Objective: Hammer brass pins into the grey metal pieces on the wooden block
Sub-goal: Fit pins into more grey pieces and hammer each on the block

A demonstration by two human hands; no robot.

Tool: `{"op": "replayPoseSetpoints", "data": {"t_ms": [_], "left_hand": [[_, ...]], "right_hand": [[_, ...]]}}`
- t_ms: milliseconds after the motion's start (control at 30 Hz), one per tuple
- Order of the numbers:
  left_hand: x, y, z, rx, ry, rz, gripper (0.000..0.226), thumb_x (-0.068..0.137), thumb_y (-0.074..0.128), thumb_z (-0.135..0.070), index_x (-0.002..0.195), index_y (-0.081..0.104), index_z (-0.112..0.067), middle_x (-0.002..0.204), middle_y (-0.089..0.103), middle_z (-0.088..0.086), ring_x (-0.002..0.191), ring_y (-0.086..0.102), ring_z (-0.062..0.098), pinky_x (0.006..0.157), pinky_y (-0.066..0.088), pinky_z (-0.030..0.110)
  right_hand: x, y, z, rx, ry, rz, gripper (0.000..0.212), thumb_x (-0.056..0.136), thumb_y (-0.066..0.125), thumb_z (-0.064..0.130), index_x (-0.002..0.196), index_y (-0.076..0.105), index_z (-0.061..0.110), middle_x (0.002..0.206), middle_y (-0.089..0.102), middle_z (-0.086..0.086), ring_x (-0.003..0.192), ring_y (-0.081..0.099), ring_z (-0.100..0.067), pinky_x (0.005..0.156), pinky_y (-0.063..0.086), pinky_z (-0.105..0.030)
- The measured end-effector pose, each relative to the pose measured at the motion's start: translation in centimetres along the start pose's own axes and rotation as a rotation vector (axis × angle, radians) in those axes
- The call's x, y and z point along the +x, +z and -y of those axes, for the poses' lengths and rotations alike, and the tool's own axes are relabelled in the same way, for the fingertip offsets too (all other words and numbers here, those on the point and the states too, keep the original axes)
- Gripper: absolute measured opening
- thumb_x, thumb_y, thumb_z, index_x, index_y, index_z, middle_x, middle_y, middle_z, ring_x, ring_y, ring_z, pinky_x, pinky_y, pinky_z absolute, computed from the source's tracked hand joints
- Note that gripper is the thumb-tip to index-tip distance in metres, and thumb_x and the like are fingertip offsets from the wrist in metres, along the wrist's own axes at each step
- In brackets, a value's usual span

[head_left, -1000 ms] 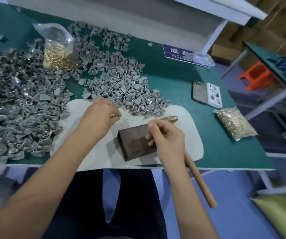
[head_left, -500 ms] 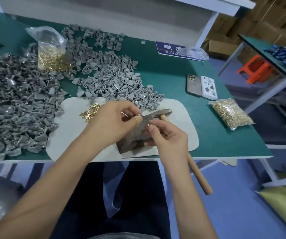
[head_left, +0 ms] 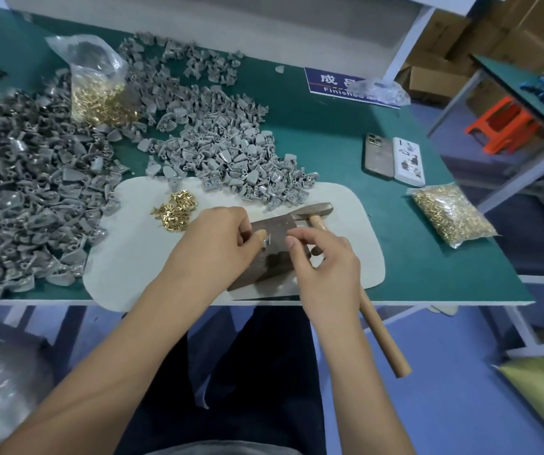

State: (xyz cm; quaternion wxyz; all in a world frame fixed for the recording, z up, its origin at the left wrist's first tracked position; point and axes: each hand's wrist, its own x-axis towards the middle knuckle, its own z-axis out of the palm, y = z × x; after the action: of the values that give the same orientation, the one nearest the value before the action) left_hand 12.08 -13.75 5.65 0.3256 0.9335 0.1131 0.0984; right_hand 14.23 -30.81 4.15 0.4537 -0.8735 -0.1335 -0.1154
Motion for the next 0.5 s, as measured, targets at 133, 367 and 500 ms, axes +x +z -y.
{"op": "replayPoseSetpoints", "data": {"t_ms": [133,367,500], "left_hand": [[-0.7,-0.1,0.7,-0.074,0.058,0.024,0.020,0.091,0.065,-0.045,0.095,0.065,-0.025,0.077,0.060,-0.012,0.067,0.056,0.002,0.062,0.050,0.028],[-0.8,-0.5,1.0,-0.056,0.137,0.059,0.014,0.089,0.071,-0.018,0.100,0.071,-0.028,0.083,0.051,-0.017,0.076,0.048,-0.007,0.069,0.037,0.021],[-0.5,-0.4,1.1,-0.067,0.151,0.057,0.009,0.088,0.072,-0.020,0.094,0.074,-0.027,0.081,0.050,-0.015,0.073,0.047,-0.001,0.069,0.036,0.023]], "right_hand": [[0.6,-0.2,-0.5,0.035,0.006,0.032,0.012,0.092,0.072,0.023,0.091,0.075,0.035,0.091,0.070,0.026,0.096,0.056,-0.011,0.083,0.043,-0.020],[1.6,1.1,0.5,-0.011,-0.120,0.143,0.008,0.089,0.074,0.018,0.089,0.078,0.025,0.087,0.071,0.013,0.090,0.061,-0.012,0.092,0.049,-0.044],[2.0,1.1,1.1,-0.177,-0.132,0.209,0.010,0.089,0.073,0.019,0.090,0.079,0.027,0.085,0.069,0.007,0.089,0.060,-0.020,0.087,0.049,-0.044]]}}
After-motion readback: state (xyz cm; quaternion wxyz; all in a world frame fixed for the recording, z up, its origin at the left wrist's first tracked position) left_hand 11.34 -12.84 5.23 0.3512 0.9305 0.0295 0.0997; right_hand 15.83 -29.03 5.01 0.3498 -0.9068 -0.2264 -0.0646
